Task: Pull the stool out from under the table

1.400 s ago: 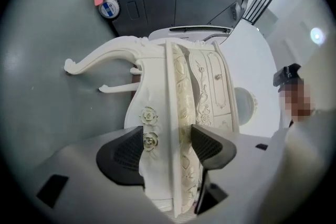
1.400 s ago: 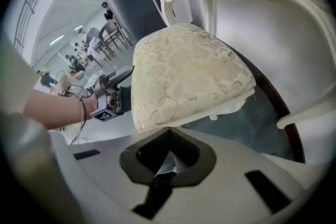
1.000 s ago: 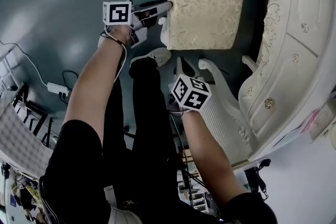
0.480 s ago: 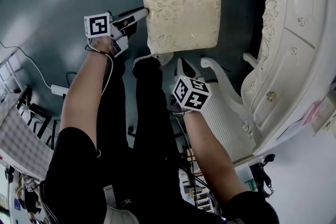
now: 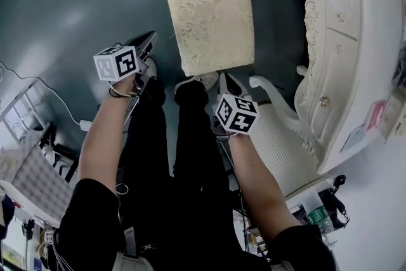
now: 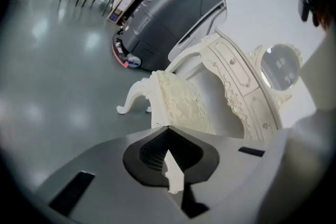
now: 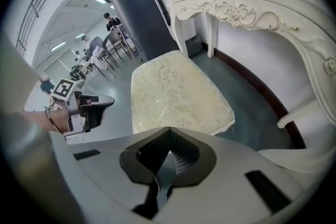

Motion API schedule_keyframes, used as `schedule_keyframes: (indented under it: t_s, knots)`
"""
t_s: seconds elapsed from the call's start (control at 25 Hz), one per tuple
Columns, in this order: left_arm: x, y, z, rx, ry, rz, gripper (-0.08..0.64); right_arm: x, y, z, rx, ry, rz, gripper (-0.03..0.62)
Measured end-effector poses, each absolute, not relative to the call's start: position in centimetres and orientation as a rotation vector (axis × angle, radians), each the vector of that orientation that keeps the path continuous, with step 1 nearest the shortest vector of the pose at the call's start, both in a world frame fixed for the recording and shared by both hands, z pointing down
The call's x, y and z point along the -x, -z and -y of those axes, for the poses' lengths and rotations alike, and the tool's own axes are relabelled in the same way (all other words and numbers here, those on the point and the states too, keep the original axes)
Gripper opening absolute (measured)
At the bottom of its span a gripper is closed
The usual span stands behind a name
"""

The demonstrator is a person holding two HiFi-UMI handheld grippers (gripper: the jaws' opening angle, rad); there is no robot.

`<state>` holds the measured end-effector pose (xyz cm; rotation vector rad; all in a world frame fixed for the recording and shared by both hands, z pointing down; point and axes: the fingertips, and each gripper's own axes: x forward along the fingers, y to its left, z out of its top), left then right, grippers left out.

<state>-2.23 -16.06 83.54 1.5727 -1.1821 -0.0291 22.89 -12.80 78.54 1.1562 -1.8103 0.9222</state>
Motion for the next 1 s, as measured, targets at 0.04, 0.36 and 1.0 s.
schedule_keyframes:
  t_s: [0.04,0.36,1.0]
  knots:
    - [2.4,-82.4,16.0,-1.594,-0.054,1.211,0.005,-22.4,-77.8,13.1,-1.165,-0.909,1.825,0.008]
    - [-0.5,-65.5,16.7,-1.938,-0.437,1.285,0.005,-17.5,-65.3,12.0,-1.170,-0.832,2.006,0.008]
    - [-1.6,-34.9,16.0,-2.251,-0.371,1.402,0.006,-12.6,-34.0,16.0,-1.661,-0.307,2.310,0.008]
